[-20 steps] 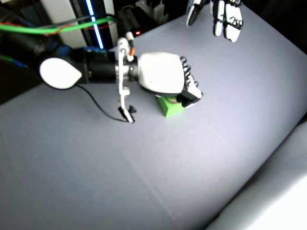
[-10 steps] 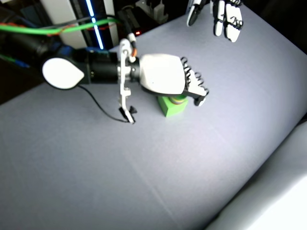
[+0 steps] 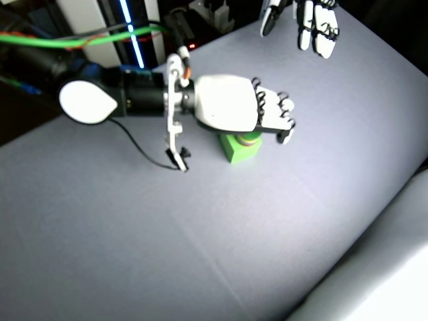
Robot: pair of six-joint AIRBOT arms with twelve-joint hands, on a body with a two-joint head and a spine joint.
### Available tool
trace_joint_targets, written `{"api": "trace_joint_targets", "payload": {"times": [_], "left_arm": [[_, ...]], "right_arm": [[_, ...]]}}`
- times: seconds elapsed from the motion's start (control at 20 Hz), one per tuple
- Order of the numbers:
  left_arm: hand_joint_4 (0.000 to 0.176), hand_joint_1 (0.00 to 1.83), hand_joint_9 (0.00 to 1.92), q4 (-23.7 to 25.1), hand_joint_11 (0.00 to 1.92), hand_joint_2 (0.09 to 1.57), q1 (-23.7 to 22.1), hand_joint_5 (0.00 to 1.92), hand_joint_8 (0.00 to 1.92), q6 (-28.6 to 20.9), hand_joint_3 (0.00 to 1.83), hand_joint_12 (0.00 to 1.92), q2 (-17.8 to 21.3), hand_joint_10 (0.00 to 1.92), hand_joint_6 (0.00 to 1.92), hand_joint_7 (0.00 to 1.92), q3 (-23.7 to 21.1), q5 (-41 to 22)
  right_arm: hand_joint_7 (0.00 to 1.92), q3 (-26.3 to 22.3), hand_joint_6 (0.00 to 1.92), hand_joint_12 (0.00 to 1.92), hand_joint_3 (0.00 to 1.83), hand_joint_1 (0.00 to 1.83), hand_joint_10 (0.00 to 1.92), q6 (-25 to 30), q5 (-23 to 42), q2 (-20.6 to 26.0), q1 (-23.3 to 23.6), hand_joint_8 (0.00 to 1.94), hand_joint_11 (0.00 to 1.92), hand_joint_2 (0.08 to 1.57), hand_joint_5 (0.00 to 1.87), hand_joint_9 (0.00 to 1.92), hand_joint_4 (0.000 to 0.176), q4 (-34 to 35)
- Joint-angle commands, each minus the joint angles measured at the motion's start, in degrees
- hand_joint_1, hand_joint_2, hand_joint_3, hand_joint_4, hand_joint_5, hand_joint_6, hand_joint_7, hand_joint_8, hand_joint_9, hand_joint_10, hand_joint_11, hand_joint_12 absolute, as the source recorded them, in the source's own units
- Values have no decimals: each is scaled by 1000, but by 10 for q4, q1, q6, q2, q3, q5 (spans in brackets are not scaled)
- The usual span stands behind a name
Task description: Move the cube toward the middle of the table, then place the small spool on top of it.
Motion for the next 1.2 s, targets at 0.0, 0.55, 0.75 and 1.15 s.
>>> {"api": "trace_joint_targets", "payload": {"times": [0.0,0.55,0.75,1.15], "left_arm": [[111,818,144,1,36,981,-2,215,5,-3,2,605,3,5,4,117,0,-79],[170,954,103,-36,0,1005,0,45,0,6,2,472,19,2,0,88,1,-176],[82,803,245,-51,30,982,-12,130,17,-14,3,782,19,8,15,213,16,-196],[92,172,0,24,16,1457,-144,99,0,-5,2,20,15,0,8,0,37,-197]], "right_arm": [[0,-5,0,145,0,776,0,-7,80,19,7,0,0,944,0,0,125,34],[0,-120,0,2,18,679,0,-69,396,168,-155,0,4,970,0,1,165,240],[263,-149,7,137,6,436,21,-77,541,185,-255,13,256,1269,123,289,64,330],[211,-211,4,53,0,609,5,-143,645,218,-307,6,0,1223,293,131,0,322]]}}
